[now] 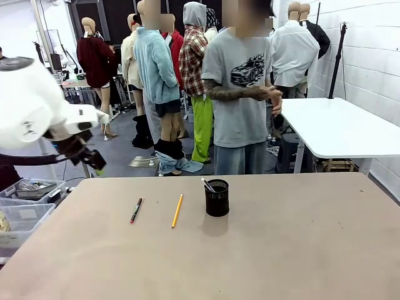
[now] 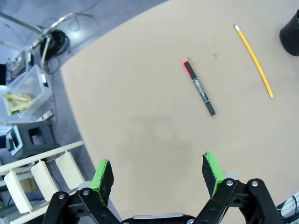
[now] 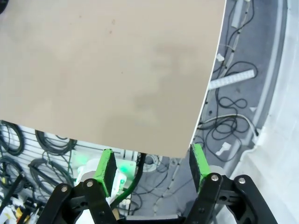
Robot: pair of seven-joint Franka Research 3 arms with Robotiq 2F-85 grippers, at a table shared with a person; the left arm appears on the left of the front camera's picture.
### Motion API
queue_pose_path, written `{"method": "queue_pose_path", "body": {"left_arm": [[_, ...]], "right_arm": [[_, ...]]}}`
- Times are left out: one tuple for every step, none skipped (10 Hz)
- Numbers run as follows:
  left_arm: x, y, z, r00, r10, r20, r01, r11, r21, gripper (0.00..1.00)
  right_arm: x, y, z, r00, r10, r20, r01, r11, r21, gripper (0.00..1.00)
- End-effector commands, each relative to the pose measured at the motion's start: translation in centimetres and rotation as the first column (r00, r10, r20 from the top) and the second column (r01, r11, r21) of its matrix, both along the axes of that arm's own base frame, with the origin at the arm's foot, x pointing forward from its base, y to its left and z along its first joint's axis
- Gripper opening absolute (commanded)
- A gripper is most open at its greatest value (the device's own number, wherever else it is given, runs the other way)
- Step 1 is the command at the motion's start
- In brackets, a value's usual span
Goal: Place the pens into the pen holder.
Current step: Pick up a writing instrument from the table and place it into the Pen holder.
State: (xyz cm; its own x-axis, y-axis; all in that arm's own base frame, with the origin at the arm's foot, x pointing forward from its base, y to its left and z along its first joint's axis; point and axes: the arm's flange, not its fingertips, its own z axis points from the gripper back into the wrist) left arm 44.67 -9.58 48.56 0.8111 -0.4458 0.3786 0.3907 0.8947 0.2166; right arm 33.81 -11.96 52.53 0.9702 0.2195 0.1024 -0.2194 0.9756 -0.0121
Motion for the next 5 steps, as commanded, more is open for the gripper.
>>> {"method": "queue_pose_path", "body": {"left_arm": [[5.3, -1.8, -2.4, 0.990, 0.027, -0.139, -0.028, 1.000, -0.005, 1.00], [7.0, -2.7, -4.8, 0.978, 0.064, -0.200, -0.069, 0.997, -0.020, 1.00], [7.9, -3.2, -6.8, 0.970, 0.051, -0.238, -0.071, 0.995, -0.076, 1.00], [8.6, -3.6, -8.4, 0.962, 0.093, -0.255, -0.119, 0.989, -0.088, 1.00], [6.6, -2.5, -7.0, 0.981, 0.027, -0.190, -0.032, 0.999, -0.022, 1.00]], "right_arm": [[0.3, -0.3, 0.1, 1.000, 0.000, -0.008, 0.000, 1.000, -0.018, 0.79], [0.3, -0.3, 0.1, 1.000, 0.000, -0.008, 0.000, 1.000, -0.018, 0.79], [0.3, -0.3, 0.1, 1.000, 0.000, -0.008, 0.000, 1.000, -0.018, 0.79], [0.3, -0.3, 0.1, 1.000, 0.000, -0.008, 0.000, 1.000, -0.018, 0.79], [0.3, -0.3, 0.1, 1.000, 0.000, -0.008, 0.000, 1.000, -0.018, 0.79]]}}
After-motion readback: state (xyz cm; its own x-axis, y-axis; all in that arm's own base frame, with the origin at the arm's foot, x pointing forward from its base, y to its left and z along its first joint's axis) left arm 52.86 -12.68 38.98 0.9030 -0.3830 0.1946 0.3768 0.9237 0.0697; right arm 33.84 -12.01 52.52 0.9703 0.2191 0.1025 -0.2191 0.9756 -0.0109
